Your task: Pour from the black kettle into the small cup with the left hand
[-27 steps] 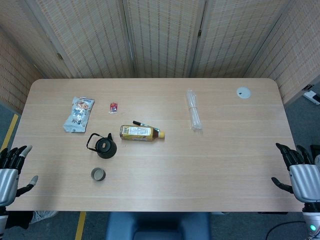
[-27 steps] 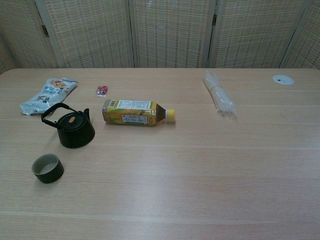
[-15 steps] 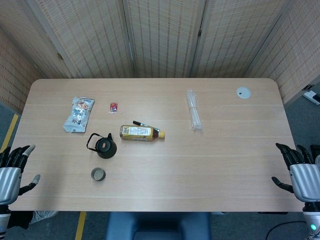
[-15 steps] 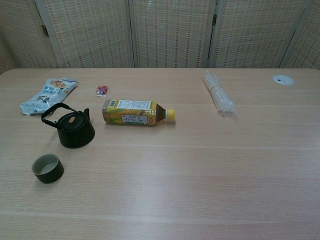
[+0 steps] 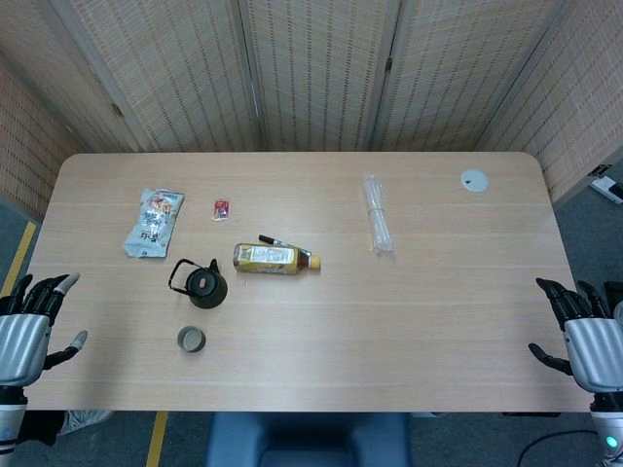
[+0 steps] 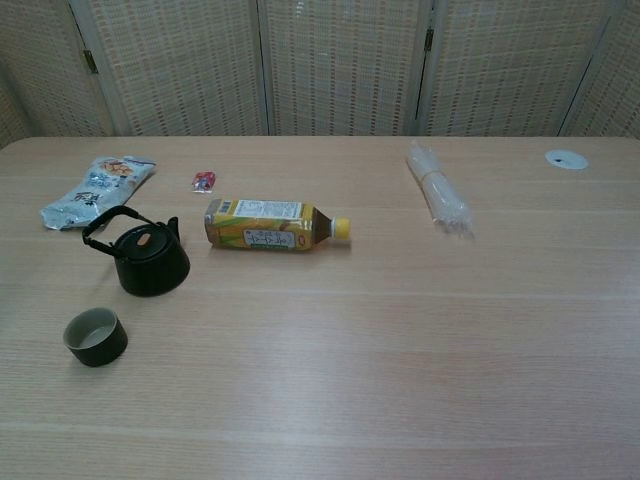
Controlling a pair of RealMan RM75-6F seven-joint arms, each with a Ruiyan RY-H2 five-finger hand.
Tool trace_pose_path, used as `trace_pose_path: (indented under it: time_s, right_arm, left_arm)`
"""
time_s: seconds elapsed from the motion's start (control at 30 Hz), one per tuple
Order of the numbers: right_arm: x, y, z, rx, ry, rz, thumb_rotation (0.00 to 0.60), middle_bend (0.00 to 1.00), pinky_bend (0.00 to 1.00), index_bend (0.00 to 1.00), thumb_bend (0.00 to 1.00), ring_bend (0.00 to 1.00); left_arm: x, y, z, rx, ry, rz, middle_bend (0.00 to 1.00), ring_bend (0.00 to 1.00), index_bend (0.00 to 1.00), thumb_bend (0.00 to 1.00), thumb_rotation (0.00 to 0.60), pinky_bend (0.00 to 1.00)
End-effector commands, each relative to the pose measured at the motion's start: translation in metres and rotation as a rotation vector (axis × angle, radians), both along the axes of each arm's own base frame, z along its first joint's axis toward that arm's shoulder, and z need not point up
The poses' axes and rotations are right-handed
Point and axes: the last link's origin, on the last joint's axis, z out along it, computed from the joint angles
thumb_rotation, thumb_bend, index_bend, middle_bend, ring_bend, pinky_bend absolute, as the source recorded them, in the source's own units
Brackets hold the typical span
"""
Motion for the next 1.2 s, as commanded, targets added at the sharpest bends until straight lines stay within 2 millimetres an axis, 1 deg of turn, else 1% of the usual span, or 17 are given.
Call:
trace_pose_path:
  time_s: [0.03, 0.23, 0.37, 0.5, 0.67, 0.77, 0.8, 0.87, 0.93, 1.03, 1.13, 1.2]
  right_arm:
    - [0.003, 0.000, 0.001, -0.001, 0.003, 0.013, 0.600, 0.20, 0.10, 0.10, 0.17, 0.24]
    - [0.008, 0.000, 0.005, -0.013, 0.010, 0.030, 0.600, 0.20, 0.10, 0.11, 0.17, 0.24]
    - [0.013, 0.000, 0.007, -0.016, 0.018, 0.048, 0.600, 0.20, 0.10, 0.11, 0.17, 0.24]
    - [0.015, 0.001, 0.010, -0.029, 0.024, 0.056, 0.600, 0.20, 0.10, 0.12, 0.17, 0.24]
    - [0.017, 0.003, 0.010, -0.027, 0.022, 0.060, 0.600, 0.20, 0.10, 0.12, 0.17, 0.24]
    - [0.018, 0.003, 0.012, -0.033, 0.021, 0.067, 0.600, 0.20, 0.10, 0.12, 0.17, 0.24]
    - [0.018, 0.003, 0.012, -0.035, 0.021, 0.068, 0.600, 0.20, 0.10, 0.13, 0.17, 0.24]
    - [0.019, 0.003, 0.012, -0.035, 0.019, 0.070, 0.600, 0.20, 0.10, 0.13, 0.17, 0.24]
    - [0.018, 0.002, 0.011, -0.031, 0.019, 0.069, 0.600, 0.20, 0.10, 0.13, 0.17, 0.24]
    - [0.018, 0.002, 0.011, -0.029, 0.017, 0.068, 0.600, 0.20, 0.10, 0.13, 0.17, 0.24]
    - [0.018, 0.001, 0.010, -0.025, 0.016, 0.065, 0.600, 0.20, 0.10, 0.14, 0.17, 0.24]
    - [0.017, 0.001, 0.010, -0.025, 0.015, 0.064, 0.600, 0.21, 0.10, 0.15, 0.17, 0.24]
  left_arm:
    - [0.008, 0.011, 0.000, -0.018, -0.004, -0.018, 0.19, 0.17, 0.14, 0.33, 0.600, 0.00]
    - [0.026, 0.038, -0.007, -0.091, -0.054, -0.064, 0.21, 0.18, 0.16, 0.33, 0.600, 0.00]
    - [0.037, 0.061, -0.011, -0.130, -0.064, -0.065, 0.24, 0.21, 0.20, 0.32, 0.600, 0.02]
    - [0.049, 0.080, -0.018, -0.169, -0.085, -0.054, 0.29, 0.25, 0.25, 0.28, 0.600, 0.04]
    - [0.055, 0.104, -0.027, -0.225, -0.081, -0.014, 0.30, 0.25, 0.26, 0.26, 0.600, 0.02]
    - [0.055, 0.117, -0.034, -0.252, -0.087, 0.024, 0.30, 0.25, 0.27, 0.24, 0.598, 0.01]
    - [0.055, 0.121, -0.037, -0.265, -0.092, 0.040, 0.30, 0.25, 0.27, 0.24, 0.589, 0.00]
    - [0.054, 0.129, -0.041, -0.287, -0.111, 0.070, 0.30, 0.25, 0.28, 0.22, 0.544, 0.00]
    - [0.052, 0.136, -0.046, -0.302, -0.121, 0.095, 0.32, 0.25, 0.29, 0.21, 0.465, 0.00]
    - [0.048, 0.144, -0.053, -0.315, -0.133, 0.121, 0.35, 0.25, 0.29, 0.19, 0.381, 0.00]
    - [0.046, 0.150, -0.059, -0.339, -0.154, 0.135, 0.35, 0.25, 0.30, 0.18, 0.331, 0.00]
    - [0.043, 0.155, -0.062, -0.350, -0.150, 0.149, 0.35, 0.25, 0.30, 0.18, 0.311, 0.00]
